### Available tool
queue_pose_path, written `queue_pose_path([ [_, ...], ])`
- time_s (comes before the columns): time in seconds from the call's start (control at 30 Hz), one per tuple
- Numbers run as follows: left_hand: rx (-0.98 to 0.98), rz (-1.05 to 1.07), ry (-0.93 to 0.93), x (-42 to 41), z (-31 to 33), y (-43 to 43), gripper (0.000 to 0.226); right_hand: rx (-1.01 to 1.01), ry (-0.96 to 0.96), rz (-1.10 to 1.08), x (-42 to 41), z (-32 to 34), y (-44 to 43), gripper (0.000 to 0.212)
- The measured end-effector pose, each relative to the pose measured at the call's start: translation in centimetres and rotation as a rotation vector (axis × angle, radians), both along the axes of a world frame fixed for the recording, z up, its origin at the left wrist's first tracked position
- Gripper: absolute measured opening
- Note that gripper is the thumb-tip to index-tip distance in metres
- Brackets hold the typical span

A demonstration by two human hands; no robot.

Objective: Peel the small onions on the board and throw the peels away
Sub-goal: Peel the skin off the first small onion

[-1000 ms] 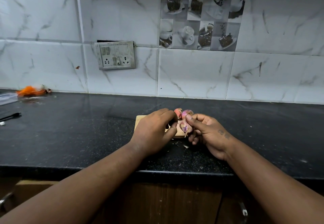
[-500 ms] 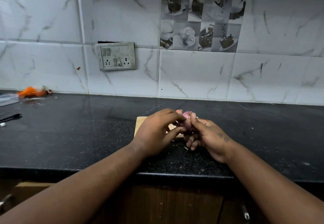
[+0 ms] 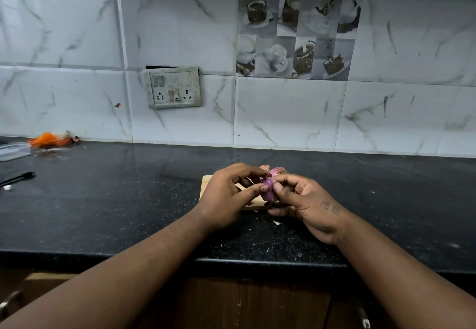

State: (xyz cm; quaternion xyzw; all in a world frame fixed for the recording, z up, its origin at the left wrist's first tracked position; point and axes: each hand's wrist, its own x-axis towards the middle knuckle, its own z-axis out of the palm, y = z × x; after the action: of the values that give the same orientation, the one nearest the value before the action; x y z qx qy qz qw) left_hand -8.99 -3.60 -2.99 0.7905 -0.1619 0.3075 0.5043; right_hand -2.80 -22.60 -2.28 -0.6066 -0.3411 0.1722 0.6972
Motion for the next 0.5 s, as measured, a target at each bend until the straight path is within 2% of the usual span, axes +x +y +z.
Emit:
queue_pose_path([
  [0.27, -0.185, -0.116, 0.070, 0.41, 0.25, 0.30, 0.009, -0.034, -0.008, 0.017, 0.02, -0.05, 0.04, 0.019],
  [0.5, -0.268, -0.151, 0.103, 0.34, 0.32, 0.27, 0.015, -0.007, 0.040, 0.017, 0.10, -0.13, 0.16, 0.016],
])
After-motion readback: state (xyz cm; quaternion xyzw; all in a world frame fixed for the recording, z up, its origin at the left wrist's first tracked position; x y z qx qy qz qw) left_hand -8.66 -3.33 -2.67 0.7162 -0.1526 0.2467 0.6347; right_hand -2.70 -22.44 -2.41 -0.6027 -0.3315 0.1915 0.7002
